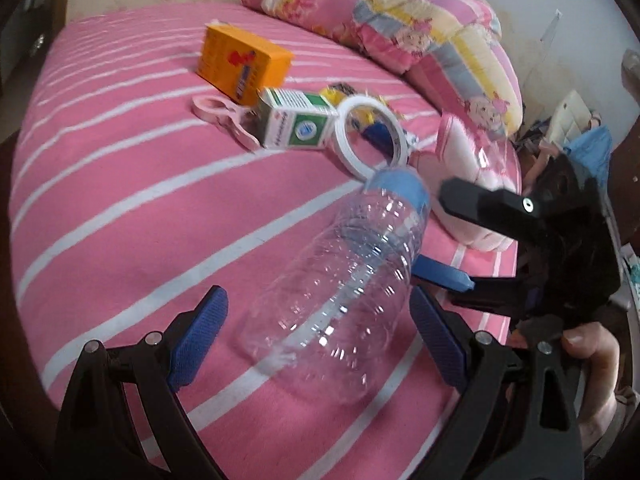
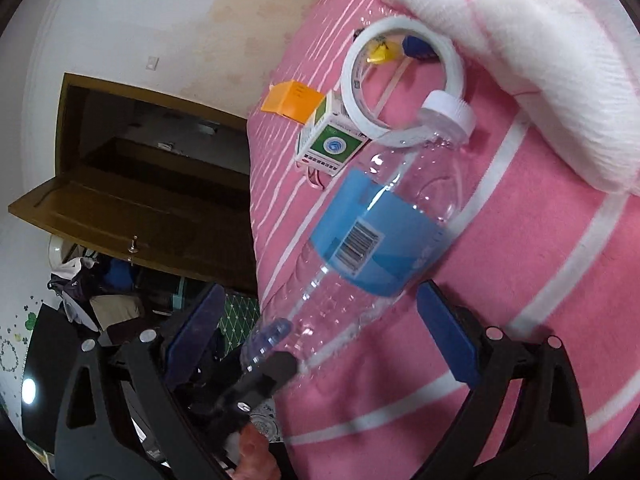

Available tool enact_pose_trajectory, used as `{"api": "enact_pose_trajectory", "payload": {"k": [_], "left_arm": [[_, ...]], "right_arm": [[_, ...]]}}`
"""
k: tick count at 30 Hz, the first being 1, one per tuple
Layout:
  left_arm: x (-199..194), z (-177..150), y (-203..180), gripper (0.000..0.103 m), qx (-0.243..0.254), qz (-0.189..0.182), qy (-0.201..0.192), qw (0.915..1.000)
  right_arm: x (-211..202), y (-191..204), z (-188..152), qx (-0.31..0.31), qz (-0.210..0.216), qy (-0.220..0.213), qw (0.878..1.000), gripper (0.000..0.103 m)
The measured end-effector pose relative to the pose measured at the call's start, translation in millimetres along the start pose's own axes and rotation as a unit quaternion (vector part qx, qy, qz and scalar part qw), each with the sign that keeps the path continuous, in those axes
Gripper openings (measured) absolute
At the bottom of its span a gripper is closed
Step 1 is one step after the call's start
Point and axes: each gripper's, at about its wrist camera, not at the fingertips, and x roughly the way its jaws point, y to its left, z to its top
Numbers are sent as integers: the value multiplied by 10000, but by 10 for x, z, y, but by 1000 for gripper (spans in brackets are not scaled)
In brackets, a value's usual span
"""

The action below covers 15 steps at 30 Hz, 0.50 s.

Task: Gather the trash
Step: 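Grasp the clear blue-labelled water bottle with the left tool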

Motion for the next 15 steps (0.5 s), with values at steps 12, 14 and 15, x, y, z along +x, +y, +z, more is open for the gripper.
{"api": "enact_pose_trajectory", "payload": {"k": [12,14,15], "left_arm": [[47,-20,-105,76,54,-163,53,9998],[6,-36,-122,76,118,-107,15,9999],[-25,-46,-135,75,129,-134,-21,9998]], "right_arm": [[309,199,12,-515,-367,218,9978,88],[295,186,7,-461,-297,220,9983,79],[322,172,8,-434,-238,215,9985,79]]}}
